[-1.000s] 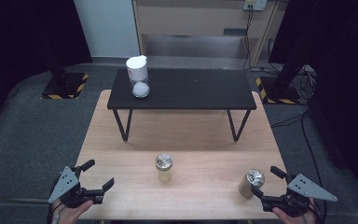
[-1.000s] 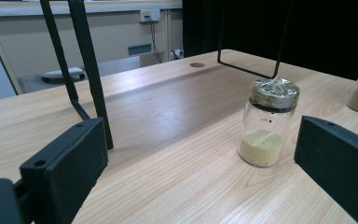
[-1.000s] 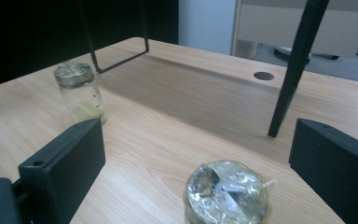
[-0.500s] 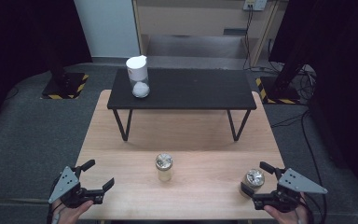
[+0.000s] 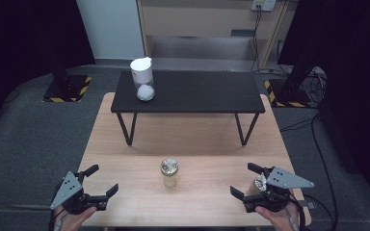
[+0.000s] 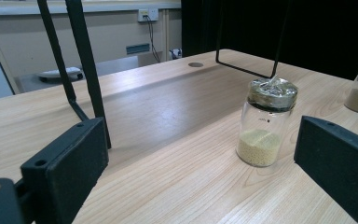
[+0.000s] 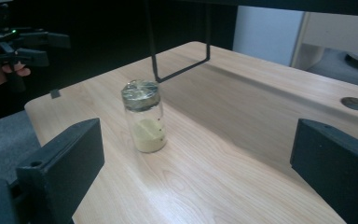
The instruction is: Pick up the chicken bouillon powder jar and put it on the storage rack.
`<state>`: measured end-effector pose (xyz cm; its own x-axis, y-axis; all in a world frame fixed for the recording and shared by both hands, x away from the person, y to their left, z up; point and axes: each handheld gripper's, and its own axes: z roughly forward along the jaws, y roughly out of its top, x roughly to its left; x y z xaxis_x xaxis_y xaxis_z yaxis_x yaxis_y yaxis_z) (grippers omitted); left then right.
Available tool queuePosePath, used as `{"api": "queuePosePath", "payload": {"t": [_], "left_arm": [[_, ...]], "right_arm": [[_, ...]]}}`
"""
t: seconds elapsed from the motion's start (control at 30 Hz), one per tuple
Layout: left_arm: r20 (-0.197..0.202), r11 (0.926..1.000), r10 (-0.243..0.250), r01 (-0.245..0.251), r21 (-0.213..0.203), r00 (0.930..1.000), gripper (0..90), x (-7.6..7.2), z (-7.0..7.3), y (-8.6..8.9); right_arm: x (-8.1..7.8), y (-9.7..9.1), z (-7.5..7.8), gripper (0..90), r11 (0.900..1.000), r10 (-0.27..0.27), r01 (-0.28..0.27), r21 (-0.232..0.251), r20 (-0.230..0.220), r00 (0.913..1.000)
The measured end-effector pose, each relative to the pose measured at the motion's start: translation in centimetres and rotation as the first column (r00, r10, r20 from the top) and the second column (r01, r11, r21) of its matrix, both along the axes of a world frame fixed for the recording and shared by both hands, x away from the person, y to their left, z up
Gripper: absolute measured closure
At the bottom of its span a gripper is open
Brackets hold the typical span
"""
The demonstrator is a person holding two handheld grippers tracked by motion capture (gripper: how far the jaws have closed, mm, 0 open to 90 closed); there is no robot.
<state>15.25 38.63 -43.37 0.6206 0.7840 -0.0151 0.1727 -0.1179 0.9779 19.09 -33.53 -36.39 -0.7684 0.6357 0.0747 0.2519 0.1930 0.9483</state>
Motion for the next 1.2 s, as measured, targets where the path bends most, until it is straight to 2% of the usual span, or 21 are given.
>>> {"api": "queuePosePath", "payload": {"t": [0.37, 0.9, 1.2], "left_arm": [[-0.003, 1.0000, -0.004, 0.004, 0.001, 1.0000, 1.7, 0.1, 0.0, 0.0], [-0.005, 1.0000, -0.006, 0.006, 0.004, 1.0000, 1.7, 0.1, 0.0, 0.0], [-0.004, 1.0000, -0.006, 0.006, 0.003, 1.0000, 1.7, 0.1, 0.0, 0.0]], "right_arm": [[2.0, 2.6, -0.2, 3.7, 0.9974, 0.069, -0.070, -0.019, -0.020, 0.9974], [4.6, 6.4, -0.6, 4.0, 0.9909, 0.129, -0.131, -0.031, -0.047, 0.9905], [5.5, 8.1, -0.3, 4.1, 0.9869, 0.155, -0.156, -0.039, -0.042, 0.9871]]}}
